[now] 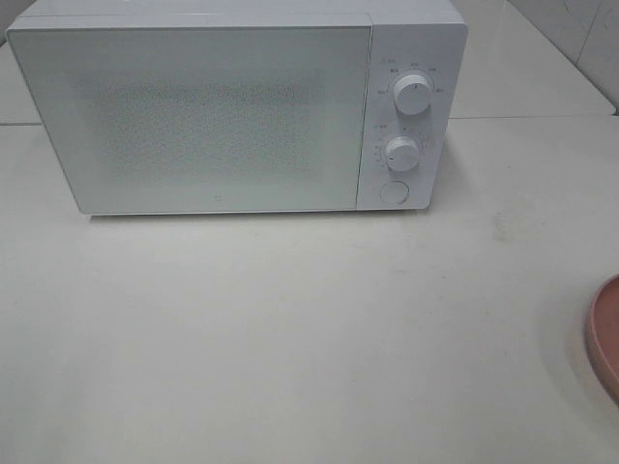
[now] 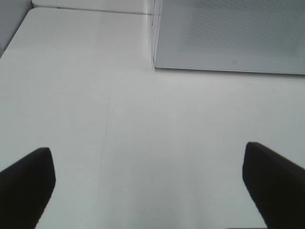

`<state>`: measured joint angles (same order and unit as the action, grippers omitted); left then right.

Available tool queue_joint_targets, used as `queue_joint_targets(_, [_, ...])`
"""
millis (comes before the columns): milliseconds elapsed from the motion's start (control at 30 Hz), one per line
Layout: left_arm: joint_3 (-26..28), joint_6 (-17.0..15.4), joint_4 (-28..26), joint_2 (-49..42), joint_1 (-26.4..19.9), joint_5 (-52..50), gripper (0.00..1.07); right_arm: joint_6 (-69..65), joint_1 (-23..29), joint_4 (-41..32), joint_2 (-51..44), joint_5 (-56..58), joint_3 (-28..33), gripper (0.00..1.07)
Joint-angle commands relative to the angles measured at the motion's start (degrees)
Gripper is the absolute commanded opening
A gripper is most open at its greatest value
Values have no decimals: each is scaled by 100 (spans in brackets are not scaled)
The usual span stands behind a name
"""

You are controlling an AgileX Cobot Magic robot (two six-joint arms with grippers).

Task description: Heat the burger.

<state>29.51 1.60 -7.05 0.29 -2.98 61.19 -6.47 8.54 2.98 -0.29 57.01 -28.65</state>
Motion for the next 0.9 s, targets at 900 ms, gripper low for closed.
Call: queue_joint_targets(900, [0, 17, -23, -183, -23, 23, 101, 69, -23, 6, -155, 6, 11, 75])
